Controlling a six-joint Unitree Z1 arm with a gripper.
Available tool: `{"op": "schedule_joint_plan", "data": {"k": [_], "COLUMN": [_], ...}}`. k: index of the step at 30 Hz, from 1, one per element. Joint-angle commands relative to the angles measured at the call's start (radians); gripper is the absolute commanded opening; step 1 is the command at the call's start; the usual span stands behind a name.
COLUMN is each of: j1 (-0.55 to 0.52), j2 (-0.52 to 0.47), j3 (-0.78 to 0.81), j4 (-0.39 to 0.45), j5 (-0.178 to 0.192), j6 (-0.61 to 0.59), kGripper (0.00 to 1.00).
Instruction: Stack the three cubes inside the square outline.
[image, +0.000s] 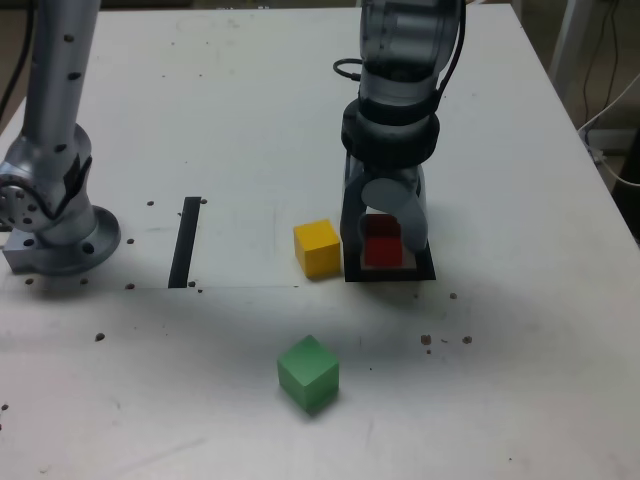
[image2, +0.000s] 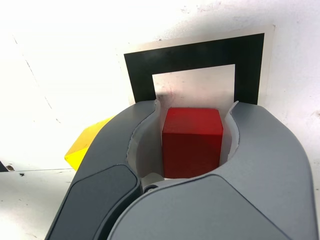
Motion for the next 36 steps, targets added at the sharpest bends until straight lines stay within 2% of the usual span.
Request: {"op": "schedule_joint_plan", "data": {"k": [1, 3, 5, 12, 21, 28, 36], "j1": [0.0, 0.0, 0.0, 0.0, -0.008, -0.023, -0.063], "j2": [0.003, 0.004, 0.004, -0.003, -0.032, -0.1, -0.231], "j3": [0.003, 0.004, 0.006, 0.005, 0.001, 0.007, 0.061], "j4": [-0.004, -0.006, -0.007, -0.002, 0.017, 0.109, 0.227], "j5": [0.006, 0.009, 0.012, 0.013, 0.042, 0.083, 0.084], "j6": [0.002, 0.001, 0.001, 0.001, -0.018, -0.057, -0.161], "kGripper": [0.19, 0.2, 0.25, 0.65, 0.97, 0.99, 1.0]}}
